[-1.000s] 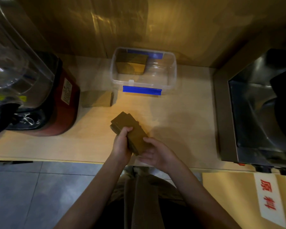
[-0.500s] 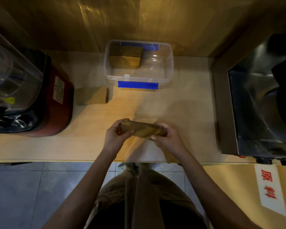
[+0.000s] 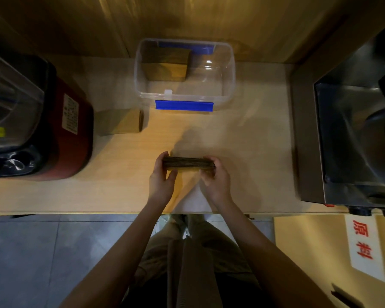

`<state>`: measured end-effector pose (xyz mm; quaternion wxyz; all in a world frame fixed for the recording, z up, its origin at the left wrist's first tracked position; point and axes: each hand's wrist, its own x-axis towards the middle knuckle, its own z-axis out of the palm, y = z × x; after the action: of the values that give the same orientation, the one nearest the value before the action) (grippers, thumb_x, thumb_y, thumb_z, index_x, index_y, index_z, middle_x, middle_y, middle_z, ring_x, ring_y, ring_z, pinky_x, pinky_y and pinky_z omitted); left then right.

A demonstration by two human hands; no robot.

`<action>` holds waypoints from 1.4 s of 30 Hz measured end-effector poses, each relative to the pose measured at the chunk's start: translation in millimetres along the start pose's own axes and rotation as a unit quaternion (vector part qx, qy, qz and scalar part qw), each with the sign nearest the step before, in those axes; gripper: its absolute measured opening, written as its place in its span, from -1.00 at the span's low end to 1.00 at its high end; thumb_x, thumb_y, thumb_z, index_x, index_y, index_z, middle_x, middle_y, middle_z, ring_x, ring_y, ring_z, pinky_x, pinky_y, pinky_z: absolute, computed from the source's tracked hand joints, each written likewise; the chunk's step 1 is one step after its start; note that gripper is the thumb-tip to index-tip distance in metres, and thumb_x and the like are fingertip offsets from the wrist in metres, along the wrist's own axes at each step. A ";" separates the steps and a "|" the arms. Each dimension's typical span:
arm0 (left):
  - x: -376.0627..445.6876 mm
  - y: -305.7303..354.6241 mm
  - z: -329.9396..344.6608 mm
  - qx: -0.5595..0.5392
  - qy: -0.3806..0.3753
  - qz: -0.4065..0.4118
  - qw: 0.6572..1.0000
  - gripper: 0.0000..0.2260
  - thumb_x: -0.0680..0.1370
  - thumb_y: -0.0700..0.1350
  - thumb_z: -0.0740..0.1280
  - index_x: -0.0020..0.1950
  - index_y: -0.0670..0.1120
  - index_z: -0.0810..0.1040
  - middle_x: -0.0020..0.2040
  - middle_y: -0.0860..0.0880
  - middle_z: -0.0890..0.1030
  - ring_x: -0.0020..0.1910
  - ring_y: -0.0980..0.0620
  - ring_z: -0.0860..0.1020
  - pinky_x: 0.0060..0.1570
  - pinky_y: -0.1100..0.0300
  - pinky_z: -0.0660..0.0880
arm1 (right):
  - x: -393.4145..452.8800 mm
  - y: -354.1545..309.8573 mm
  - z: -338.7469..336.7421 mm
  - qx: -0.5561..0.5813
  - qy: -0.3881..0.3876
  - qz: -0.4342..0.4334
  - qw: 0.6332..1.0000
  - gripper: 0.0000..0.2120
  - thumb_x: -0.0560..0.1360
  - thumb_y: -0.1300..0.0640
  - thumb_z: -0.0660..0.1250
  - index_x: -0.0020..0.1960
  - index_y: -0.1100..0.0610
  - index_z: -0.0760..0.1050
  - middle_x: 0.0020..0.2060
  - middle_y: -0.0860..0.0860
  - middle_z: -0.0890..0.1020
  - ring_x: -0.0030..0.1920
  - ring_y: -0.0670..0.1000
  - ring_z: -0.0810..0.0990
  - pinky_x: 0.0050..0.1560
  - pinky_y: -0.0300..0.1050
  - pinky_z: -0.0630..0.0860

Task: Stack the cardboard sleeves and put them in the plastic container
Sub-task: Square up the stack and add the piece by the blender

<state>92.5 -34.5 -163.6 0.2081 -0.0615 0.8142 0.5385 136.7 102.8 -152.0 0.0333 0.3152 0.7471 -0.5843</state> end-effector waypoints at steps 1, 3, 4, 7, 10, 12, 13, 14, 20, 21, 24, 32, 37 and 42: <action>0.0 0.1 1.0 0.004 0.012 0.000 1.000 -0.53 0.49 -0.26 0.25 0.38 -0.07 0.26 0.31 -0.14 0.47 0.29 -0.07 0.45 0.27 0.01 0.41 | 0.0 -0.3 0.0 0.002 0.001 -0.001 1.000 -0.67 0.47 0.31 0.30 0.21 0.14 0.43 0.03 -0.03 0.54 0.04 -0.03 0.55 -0.05 -0.53 0.40; 1.4 -0.1 1.3 0.001 0.030 -0.003 1.000 -0.54 0.49 -0.25 0.26 0.37 -0.08 0.28 0.31 -0.15 0.48 0.28 -0.06 0.46 0.26 0.06 0.41 | 0.1 -1.2 -1.4 -0.001 0.000 -0.009 1.000 -0.67 0.46 0.32 0.30 0.21 0.16 0.44 0.04 -0.02 0.55 0.12 -0.01 0.54 0.02 -0.48 0.40; 2.3 -0.5 0.5 0.000 0.034 -0.005 0.999 -0.54 0.49 -0.25 0.27 0.37 -0.07 0.28 0.31 -0.14 0.48 0.28 -0.05 0.45 0.25 0.09 0.40 | 0.1 -2.0 -2.3 -0.003 -0.003 -0.013 1.000 -0.64 0.45 0.33 0.31 0.24 0.17 0.43 0.06 -0.01 0.54 0.14 -0.03 0.52 0.00 -0.56 0.37; 2.2 -0.3 -0.1 0.002 0.029 -0.007 1.000 -0.52 0.49 -0.23 0.27 0.39 -0.07 0.26 0.30 -0.13 0.49 0.27 -0.03 0.45 0.21 0.15 0.39 | 0.1 -2.4 -1.2 0.001 -0.007 -0.005 1.000 -0.49 0.45 0.34 0.31 0.37 0.20 0.28 0.15 -0.01 0.47 0.18 -0.09 0.42 -0.02 -0.66 0.31; -1.1 0.4 4.5 0.018 0.023 0.006 1.000 -0.51 0.52 -0.18 0.23 0.44 -0.06 0.19 0.30 -0.13 0.50 0.27 -0.06 0.46 0.17 0.20 0.40 | -0.2 0.2 4.5 0.001 -0.009 0.008 1.000 -0.48 0.51 0.30 0.25 0.42 0.18 0.18 0.29 0.10 0.46 0.29 0.02 0.42 0.09 -0.47 0.30; -2.4 3.9 6.8 0.019 0.034 0.008 0.999 -0.51 0.54 -0.17 0.21 0.45 -0.07 0.16 0.32 -0.13 0.48 0.28 -0.05 0.45 0.13 0.30 0.36 | -2.2 0.1 7.4 0.002 -0.009 0.012 1.000 -0.48 0.53 0.26 0.22 0.44 0.15 0.13 0.33 0.12 0.44 0.32 0.06 0.42 0.17 -0.34 0.31; -2.8 5.4 6.6 0.018 0.040 0.006 0.999 -0.51 0.54 -0.16 0.20 0.45 -0.07 0.15 0.33 -0.12 0.48 0.28 -0.04 0.45 0.12 0.31 0.36 | -4.0 -0.4 8.2 0.000 -0.009 0.010 1.000 -0.46 0.54 0.25 0.21 0.45 0.13 0.10 0.34 0.11 0.43 0.33 0.05 0.41 0.20 -0.30 0.31; -3.1 6.4 5.8 0.019 0.045 0.006 0.999 -0.52 0.55 -0.15 0.19 0.45 -0.06 0.16 0.33 -0.12 0.48 0.28 -0.03 0.45 0.13 0.29 0.36 | -6.1 -0.8 8.6 -0.005 -0.011 0.005 1.000 -0.45 0.54 0.24 0.20 0.47 0.10 0.06 0.36 0.10 0.42 0.32 0.03 0.41 0.21 -0.27 0.33; -7.0 -1.1 3.1 0.082 0.053 0.032 0.995 -0.52 0.55 -0.17 0.17 0.46 -0.10 0.14 0.37 -0.17 0.44 0.29 -0.13 0.45 0.24 0.07 0.40 | -6.1 0.5 9.7 -0.058 -0.040 0.001 0.998 -0.46 0.56 0.25 0.08 0.48 0.02 -0.01 0.43 0.09 0.32 0.37 0.07 0.37 0.38 -0.03 0.34; -7.6 -0.9 3.2 0.096 0.060 0.036 0.993 -0.52 0.55 -0.17 0.17 0.46 -0.11 0.12 0.37 -0.18 0.43 0.29 -0.15 0.45 0.21 0.08 0.40 | -5.6 -0.1 9.0 -0.066 -0.046 -0.002 0.997 -0.47 0.57 0.24 0.07 0.48 0.02 0.01 0.44 0.08 0.31 0.37 0.06 0.37 0.38 -0.04 0.34; -8.2 -1.8 3.0 0.113 0.069 0.031 0.991 -0.53 0.56 -0.15 0.16 0.45 -0.09 0.14 0.29 -0.21 0.51 0.15 -0.21 0.54 0.07 0.01 0.48 | -4.7 1.5 5.3 -0.094 -0.058 -0.009 0.994 -0.51 0.58 0.21 0.07 0.47 0.02 0.05 0.39 0.08 0.39 0.28 0.05 0.47 0.25 -0.14 0.43; 9.6 1.9 -33.2 0.152 0.059 0.038 0.986 -0.73 0.50 -0.21 0.27 0.19 -0.20 0.47 0.04 -0.24 0.63 0.01 -0.14 0.59 -0.03 0.07 0.51 | 7.5 -19.5 -1.7 -0.135 -0.104 -0.036 0.985 -0.63 0.56 0.18 0.16 0.36 0.11 0.28 0.01 -0.01 0.54 -0.03 -0.03 0.51 -0.09 -0.28 0.40; 24.5 17.7 -73.0 0.195 0.042 0.032 0.979 -0.71 0.49 -0.13 0.29 0.18 -0.18 0.47 0.03 -0.22 0.62 -0.02 -0.12 0.58 -0.01 0.03 0.53 | 34.5 -48.0 16.6 -0.130 -0.163 -0.018 0.978 -0.69 0.49 0.19 0.27 0.22 0.18 0.40 0.03 0.29 0.62 0.05 0.23 0.59 0.16 0.24 0.48; 43.1 47.0 -113.5 0.184 0.102 -0.020 0.977 -0.70 0.49 -0.08 0.31 0.16 -0.19 0.53 0.02 -0.24 0.65 0.06 -0.20 0.57 0.00 0.05 0.45 | 63.8 -98.5 47.7 -0.072 -0.177 -0.014 0.981 -0.97 0.43 0.21 0.33 -0.14 0.12 0.49 -0.21 0.11 0.61 -0.09 0.08 0.56 -0.01 0.00 0.46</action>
<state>7.3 -112.3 -103.2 0.1426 -0.0933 0.9150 0.3656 20.3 76.0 -109.8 0.1798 0.1932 0.7737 -0.5759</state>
